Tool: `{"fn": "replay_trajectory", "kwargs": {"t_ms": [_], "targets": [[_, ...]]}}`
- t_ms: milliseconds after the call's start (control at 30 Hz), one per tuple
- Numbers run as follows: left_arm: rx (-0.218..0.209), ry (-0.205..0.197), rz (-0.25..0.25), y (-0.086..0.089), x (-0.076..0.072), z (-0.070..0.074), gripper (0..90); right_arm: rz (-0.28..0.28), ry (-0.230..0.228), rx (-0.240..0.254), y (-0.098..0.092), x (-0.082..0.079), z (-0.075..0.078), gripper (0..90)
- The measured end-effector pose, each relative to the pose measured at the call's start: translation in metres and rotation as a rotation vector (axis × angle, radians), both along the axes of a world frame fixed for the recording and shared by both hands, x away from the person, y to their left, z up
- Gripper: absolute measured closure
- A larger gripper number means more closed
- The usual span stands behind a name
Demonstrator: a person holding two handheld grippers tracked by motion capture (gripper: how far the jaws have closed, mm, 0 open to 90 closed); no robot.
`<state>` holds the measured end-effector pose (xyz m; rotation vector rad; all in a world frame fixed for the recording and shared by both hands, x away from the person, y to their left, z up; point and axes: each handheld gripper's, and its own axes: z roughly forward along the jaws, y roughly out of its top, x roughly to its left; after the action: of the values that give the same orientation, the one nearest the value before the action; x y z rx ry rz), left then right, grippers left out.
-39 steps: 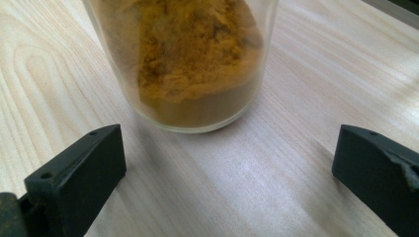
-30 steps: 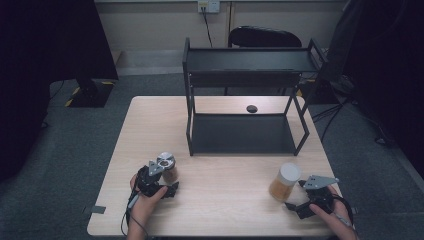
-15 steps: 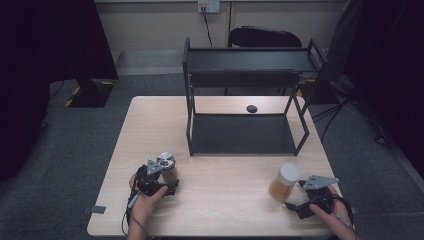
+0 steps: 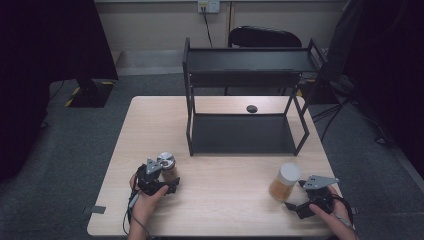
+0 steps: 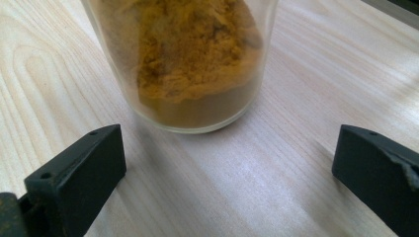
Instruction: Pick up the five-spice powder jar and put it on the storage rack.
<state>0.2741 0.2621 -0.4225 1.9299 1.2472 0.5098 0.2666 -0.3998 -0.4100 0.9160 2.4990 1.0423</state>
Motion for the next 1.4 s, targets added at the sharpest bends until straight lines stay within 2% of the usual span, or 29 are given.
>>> {"fn": "replay_trajectory", "kwargs": {"t_ms": [200,533,800,1400], "targets": [[-0.020,-0.018,0.023,-0.0017,-0.0011,-0.0014,1.8,0.000,0.000,0.000,0.0000,0.0000,0.0000,0.0],[-0.034,-0.041,0.026,-0.0033,-0.0015,-0.0025,3.6,-0.001,0.001,0.000,0.0001,0.0000,0.0000,0.0],[-0.063,-0.033,0.039,-0.0015,0.0014,-0.0043,11.5,0.000,0.000,0.000,0.0000,0.0000,0.0000,0.0],[-0.056,-0.048,0.021,-0.0033,0.0034,-0.0033,25.6,0.000,0.001,0.000,0.0000,0.0000,0.0000,0.0]]}}
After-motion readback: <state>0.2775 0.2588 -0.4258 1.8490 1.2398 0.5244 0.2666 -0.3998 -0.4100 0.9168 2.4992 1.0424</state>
